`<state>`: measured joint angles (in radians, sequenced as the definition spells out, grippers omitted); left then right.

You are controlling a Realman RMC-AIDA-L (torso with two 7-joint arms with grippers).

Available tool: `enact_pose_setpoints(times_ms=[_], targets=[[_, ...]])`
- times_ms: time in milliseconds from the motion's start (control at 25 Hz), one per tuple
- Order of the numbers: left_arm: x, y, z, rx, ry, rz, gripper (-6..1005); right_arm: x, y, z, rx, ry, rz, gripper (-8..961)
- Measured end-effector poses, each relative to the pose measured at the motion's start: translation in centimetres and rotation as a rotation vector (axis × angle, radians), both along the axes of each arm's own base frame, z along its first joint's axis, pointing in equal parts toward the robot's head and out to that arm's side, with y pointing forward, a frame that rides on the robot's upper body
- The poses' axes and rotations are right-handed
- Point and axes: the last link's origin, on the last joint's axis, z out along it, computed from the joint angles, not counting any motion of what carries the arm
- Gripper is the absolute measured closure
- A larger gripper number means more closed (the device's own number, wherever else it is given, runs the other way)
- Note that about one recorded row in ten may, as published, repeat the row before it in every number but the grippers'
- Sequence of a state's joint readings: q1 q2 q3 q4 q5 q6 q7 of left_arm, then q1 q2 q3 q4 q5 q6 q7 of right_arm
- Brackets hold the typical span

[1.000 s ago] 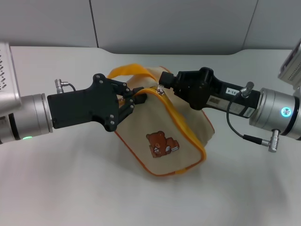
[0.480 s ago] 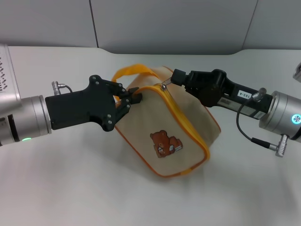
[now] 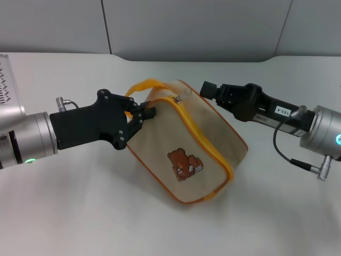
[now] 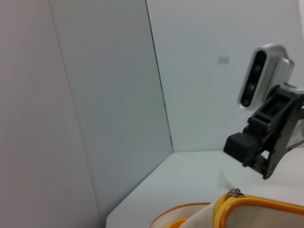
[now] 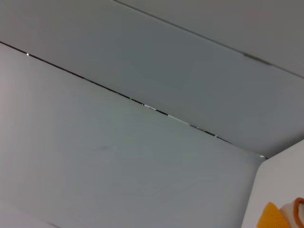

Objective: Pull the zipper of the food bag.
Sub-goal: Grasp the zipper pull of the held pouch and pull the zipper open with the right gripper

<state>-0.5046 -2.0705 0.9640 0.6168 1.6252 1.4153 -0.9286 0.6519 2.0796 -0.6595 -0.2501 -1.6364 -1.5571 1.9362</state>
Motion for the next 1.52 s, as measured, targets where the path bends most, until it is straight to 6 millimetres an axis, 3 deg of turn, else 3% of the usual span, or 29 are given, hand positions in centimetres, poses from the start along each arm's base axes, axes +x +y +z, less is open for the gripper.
enact_pose_setpoints(times_ms=[320,520,840,1160,1400,1520], targets=[[-0.4,-0.1,-0.1,-0.006,-0.017,0.031,950,0.8,-0.4,0.3,0.035,-0.029,0.012,954],[-0.2,-0.2,-0.1,-0.014,-0.023,0.018,950,0.9,-0.2,0.7,-0.07,0.026,-0.075,951],[0.1,-0.2,-0.2,-0.016,-0.03,0.01,950,0.8,-0.5,0.0,-0.207,0.07,-0.161,745],[0.3,-0.3,-0.2,-0.023,-0.032,-0.005,949,0.9,-0.4,-0.7,-0.224,0.083,-0.209,586],[0.5,-0.6,-0.3,-0.034,-0.042,-0.023,949,0.0,0.0,-1.3,-0.235,0.086,-0.2,518],[0.5,-0.6,-0.3,-0.035,-0.043,-0.022,949,-0.4,0.2,-1.5,-0.239,0.086,-0.192,550]])
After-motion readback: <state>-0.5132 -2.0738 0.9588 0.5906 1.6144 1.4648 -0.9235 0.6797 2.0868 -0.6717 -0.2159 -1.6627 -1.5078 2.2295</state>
